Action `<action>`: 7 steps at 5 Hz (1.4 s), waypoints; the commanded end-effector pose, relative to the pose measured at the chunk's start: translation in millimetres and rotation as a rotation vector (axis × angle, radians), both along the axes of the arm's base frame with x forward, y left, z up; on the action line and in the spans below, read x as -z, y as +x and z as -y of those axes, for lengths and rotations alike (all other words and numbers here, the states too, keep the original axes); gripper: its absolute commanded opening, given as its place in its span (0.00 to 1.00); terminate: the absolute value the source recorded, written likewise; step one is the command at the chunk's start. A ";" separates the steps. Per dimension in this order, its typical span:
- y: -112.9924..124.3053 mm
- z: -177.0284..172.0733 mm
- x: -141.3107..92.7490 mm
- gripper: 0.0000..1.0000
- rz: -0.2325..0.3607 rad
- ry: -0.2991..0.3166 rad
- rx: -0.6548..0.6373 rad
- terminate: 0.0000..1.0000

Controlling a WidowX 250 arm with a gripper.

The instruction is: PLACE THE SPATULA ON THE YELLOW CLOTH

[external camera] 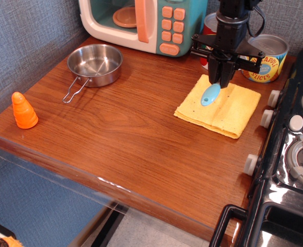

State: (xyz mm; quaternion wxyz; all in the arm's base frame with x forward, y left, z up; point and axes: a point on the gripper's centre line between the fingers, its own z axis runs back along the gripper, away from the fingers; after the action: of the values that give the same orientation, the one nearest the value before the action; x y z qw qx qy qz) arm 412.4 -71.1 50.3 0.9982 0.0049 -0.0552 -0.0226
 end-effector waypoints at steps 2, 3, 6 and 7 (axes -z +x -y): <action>-8.8 7.1 -7.4 1.00 0.023 -0.007 0.010 0.00; -16.3 10.3 -19.5 1.00 0.051 -0.018 0.043 0.00; -86.8 -20.0 -65.8 1.00 0.085 -0.017 0.023 0.00; -95.7 -27.1 -60.5 1.00 0.068 -0.015 0.020 0.00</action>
State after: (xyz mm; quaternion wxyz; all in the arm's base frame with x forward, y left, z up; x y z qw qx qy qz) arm 316.1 -45.9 90.2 0.9980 -0.0012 -0.0516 -0.0362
